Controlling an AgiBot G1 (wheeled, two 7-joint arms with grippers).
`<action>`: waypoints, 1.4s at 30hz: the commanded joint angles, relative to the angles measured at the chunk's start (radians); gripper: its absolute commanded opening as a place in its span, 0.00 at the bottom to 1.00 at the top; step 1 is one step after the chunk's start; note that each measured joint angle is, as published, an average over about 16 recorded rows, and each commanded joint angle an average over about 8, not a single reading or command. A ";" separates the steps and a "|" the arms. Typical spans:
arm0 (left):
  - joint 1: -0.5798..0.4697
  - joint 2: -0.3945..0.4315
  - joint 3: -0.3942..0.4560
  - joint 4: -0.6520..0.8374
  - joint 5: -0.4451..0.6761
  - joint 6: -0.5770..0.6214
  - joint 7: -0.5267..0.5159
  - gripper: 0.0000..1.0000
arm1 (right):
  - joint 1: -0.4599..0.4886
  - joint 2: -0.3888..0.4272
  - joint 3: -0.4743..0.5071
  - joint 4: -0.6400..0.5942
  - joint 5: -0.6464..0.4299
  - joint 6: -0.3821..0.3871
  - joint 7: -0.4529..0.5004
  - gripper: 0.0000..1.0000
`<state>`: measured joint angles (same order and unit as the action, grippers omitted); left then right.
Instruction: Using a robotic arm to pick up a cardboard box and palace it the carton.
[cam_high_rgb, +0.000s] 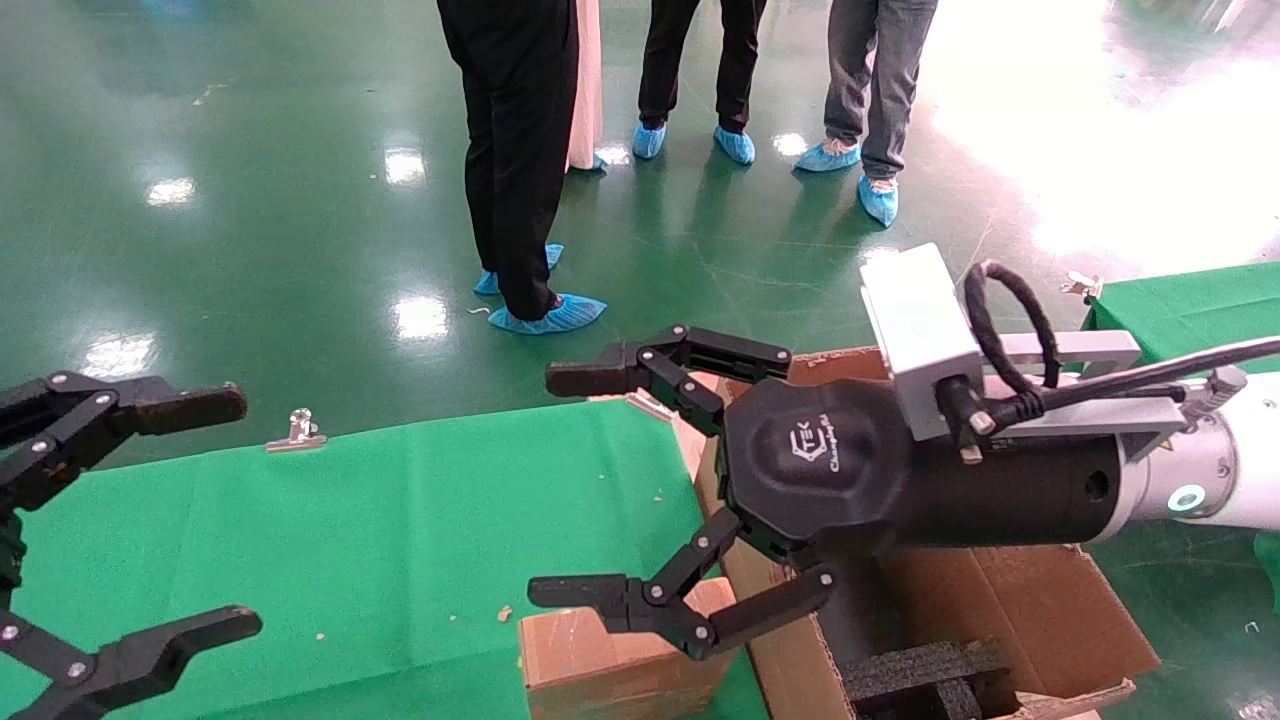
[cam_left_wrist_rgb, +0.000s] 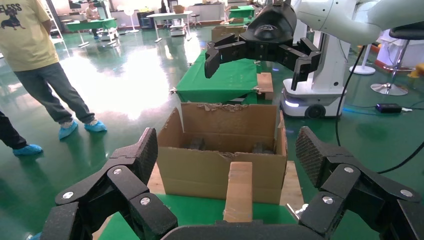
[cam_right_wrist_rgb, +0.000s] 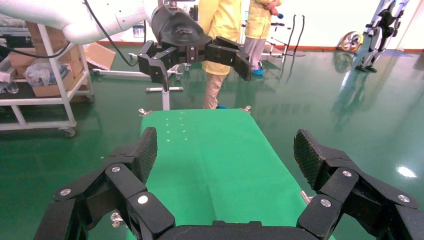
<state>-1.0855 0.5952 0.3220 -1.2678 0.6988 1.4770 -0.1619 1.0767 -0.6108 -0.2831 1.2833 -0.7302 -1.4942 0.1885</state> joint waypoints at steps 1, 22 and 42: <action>0.000 0.000 0.000 0.000 0.000 0.000 0.000 1.00 | 0.000 0.000 0.000 0.000 0.000 0.000 0.000 1.00; 0.000 0.000 0.000 0.000 0.000 0.000 0.000 0.00 | 0.000 0.000 0.000 0.000 0.000 0.000 0.000 1.00; 0.000 0.000 0.000 0.000 0.000 0.000 0.000 0.00 | 0.232 -0.048 -0.213 -0.058 -0.388 -0.085 0.023 1.00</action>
<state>-1.0857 0.5952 0.3223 -1.2675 0.6986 1.4770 -0.1617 1.3019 -0.6590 -0.4994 1.2215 -1.1018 -1.5709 0.2069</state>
